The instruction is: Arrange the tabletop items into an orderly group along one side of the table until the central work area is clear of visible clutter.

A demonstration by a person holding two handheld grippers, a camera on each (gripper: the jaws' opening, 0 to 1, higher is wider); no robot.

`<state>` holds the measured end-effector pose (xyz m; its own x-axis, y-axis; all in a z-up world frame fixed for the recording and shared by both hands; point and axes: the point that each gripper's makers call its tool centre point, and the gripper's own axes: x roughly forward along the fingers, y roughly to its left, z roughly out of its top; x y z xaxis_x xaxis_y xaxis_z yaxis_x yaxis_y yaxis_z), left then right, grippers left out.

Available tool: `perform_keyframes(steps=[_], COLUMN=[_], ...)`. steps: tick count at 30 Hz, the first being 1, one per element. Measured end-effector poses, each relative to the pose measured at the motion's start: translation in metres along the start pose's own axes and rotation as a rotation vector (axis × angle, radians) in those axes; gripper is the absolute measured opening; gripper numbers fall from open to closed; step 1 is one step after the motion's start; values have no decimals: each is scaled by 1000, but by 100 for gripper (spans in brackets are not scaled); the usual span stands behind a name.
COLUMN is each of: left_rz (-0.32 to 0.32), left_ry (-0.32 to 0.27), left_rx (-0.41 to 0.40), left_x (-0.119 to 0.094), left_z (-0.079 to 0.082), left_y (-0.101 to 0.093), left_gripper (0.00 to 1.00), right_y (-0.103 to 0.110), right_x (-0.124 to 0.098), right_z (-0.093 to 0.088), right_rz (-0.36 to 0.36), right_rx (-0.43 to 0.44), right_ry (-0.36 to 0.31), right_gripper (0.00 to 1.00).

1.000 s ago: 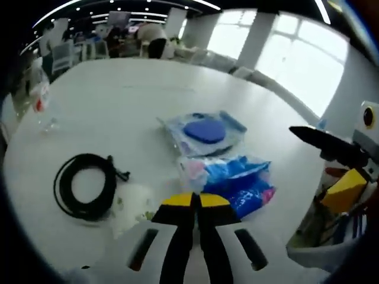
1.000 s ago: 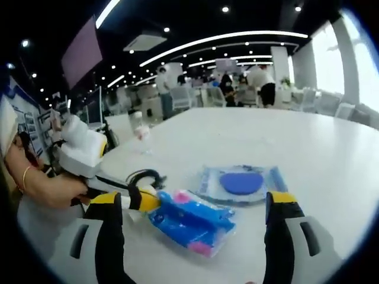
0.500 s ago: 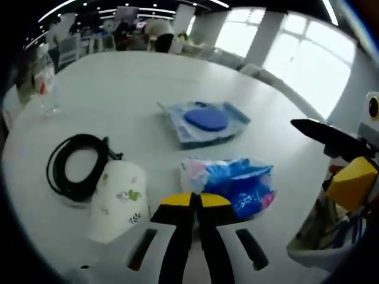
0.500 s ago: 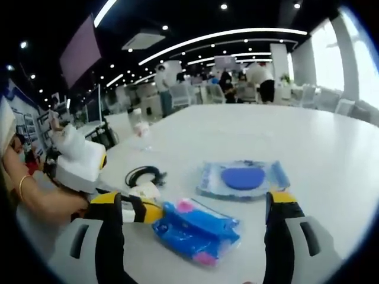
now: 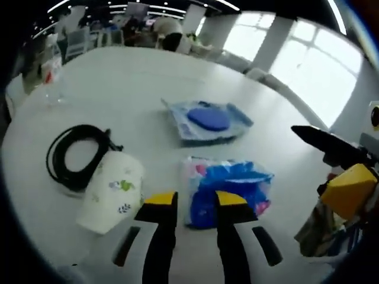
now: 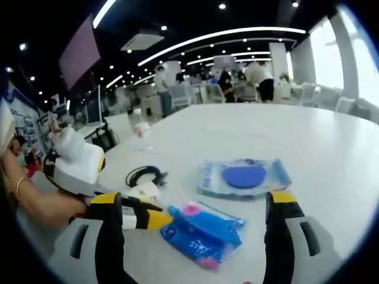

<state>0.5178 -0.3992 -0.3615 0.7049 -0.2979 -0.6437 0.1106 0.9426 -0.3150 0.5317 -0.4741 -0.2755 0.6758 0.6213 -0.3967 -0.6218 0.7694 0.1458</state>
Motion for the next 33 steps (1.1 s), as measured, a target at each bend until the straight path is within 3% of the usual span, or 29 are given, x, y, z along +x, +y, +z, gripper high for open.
perform_keyframes(steps=[9, 16, 25, 33], left_rz=[-48, -80, -103, -147], left_ry=[-42, -119, -233, -251], left_rx=[23, 205, 428, 459], left_x=[-13, -29, -50, -62], left_z=[21, 40, 69, 81], left_y=[-9, -13, -14, -12], left_gripper=[30, 37, 56, 77], right_y=[0, 1, 0, 3], right_x=[-4, -6, -7, -7], right_z=[17, 27, 31, 32], right_rz=[6, 18, 15, 22], right_rx=[14, 34, 46, 45], right_ry=[-69, -101, -115, -113], right_gripper=[100, 100, 100, 100])
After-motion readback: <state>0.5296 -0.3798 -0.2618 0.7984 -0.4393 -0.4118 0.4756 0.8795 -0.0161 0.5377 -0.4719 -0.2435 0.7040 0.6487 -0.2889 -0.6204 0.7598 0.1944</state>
